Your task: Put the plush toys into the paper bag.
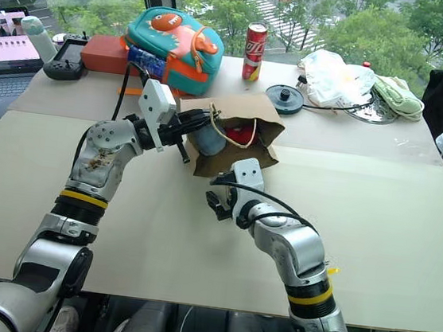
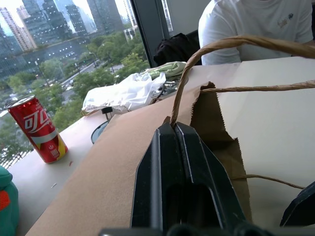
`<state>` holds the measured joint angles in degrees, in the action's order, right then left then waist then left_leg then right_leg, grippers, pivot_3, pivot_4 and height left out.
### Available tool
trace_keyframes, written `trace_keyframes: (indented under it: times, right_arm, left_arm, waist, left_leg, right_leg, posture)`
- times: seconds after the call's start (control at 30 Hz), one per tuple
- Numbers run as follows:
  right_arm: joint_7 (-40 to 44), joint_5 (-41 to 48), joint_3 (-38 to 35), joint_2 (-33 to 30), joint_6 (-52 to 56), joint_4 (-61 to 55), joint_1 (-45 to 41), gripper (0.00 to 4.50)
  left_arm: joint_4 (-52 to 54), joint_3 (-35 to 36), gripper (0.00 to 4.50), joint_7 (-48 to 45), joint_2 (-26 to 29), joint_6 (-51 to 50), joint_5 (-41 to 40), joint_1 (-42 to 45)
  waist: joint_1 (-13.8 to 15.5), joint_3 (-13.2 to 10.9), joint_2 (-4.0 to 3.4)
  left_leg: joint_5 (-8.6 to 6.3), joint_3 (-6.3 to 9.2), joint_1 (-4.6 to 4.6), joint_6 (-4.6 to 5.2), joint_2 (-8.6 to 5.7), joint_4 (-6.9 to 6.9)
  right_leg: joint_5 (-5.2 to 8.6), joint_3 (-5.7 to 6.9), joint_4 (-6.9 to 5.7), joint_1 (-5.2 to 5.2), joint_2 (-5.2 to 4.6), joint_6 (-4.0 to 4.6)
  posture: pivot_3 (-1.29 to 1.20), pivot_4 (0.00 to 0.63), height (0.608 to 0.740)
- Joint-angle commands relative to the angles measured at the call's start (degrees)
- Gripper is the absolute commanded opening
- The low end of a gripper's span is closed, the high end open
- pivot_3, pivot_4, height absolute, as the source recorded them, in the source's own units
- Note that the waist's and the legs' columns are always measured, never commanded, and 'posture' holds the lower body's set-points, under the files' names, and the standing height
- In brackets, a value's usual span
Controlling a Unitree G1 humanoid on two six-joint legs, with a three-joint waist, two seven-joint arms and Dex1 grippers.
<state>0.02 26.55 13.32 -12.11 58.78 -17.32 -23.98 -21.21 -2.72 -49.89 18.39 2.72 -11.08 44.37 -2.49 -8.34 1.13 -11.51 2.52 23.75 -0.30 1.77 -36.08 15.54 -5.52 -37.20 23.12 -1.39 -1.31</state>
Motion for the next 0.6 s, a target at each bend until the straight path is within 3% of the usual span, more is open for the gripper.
trace_keyframes:
  times: [0.03, 0.23, 0.37, 0.4, 0.6]
  right_arm:
    - [0.9, -1.7, -0.5, 1.7, -1.8, -1.4, 0.1, 3.75]
    - [2.2, -3.4, -1.4, 2.3, -1.1, -2.0, 0.3, 1.78]
    - [3.0, -4.3, -2.0, 2.3, -0.8, -2.1, 0.3, 0.22]
    - [3.1, -4.5, -2.1, 2.3, -0.8, -2.1, 0.4, 0.02]
    - [3.2, -5.7, -3.9, 2.3, -1.0, -2.3, 0.5, 0.02]
  left_arm:
    - [1.4, 0.3, 0.00, 0.5, 0.2, 0.8, -0.1, 0.2]
    - [1.3, 0.3, 0.00, 0.6, 0.1, 0.9, -0.1, 0.3]
    - [1.2, 0.2, 0.00, 0.6, 0.0, 1.0, -0.1, 0.4]
    - [1.1, 0.2, 0.00, 0.6, 0.0, 1.0, -0.1, 0.4]
    - [0.8, 0.2, 0.00, 0.6, -0.1, 1.1, 0.0, 0.7]
  waist:
    - [0.0, 0.0, 0.00]
    - [0.0, 0.0, 0.00]
    - [0.0, 0.0, 0.00]
    - [0.0, 0.0, 0.00]
    - [0.0, 0.0, 0.00]
  left_leg:
    - [0.00, 0.00, 0.00, 0.00, 0.00, 0.00]
    - [0.00, 0.02, 0.00, 0.00, 0.00, 0.00]
    - [0.00, 0.02, 0.00, 0.00, 0.00, 0.00]
    - [0.00, 0.02, -0.01, 0.00, 0.00, 0.00]
    - [0.00, 0.02, -0.01, 0.00, 0.00, 0.00]
  right_leg:
    - [0.00, 0.00, -0.01, 0.00, 0.00, 0.00]
    - [0.00, 0.01, -0.01, 0.00, 0.00, 0.00]
    - [0.00, 0.01, -0.02, 0.00, 0.00, 0.00]
    - [0.00, 0.01, -0.02, 0.00, 0.00, 0.00]
    - [0.00, 0.01, -0.02, 0.00, 0.00, 0.00]
  posture:
    - [0.00, 0.150, 0.739]
    - [0.00, 0.150, 0.739]
    - [0.00, 0.150, 0.739]
    - [0.00, 0.150, 0.739]
    - [0.00, 0.150, 0.739]
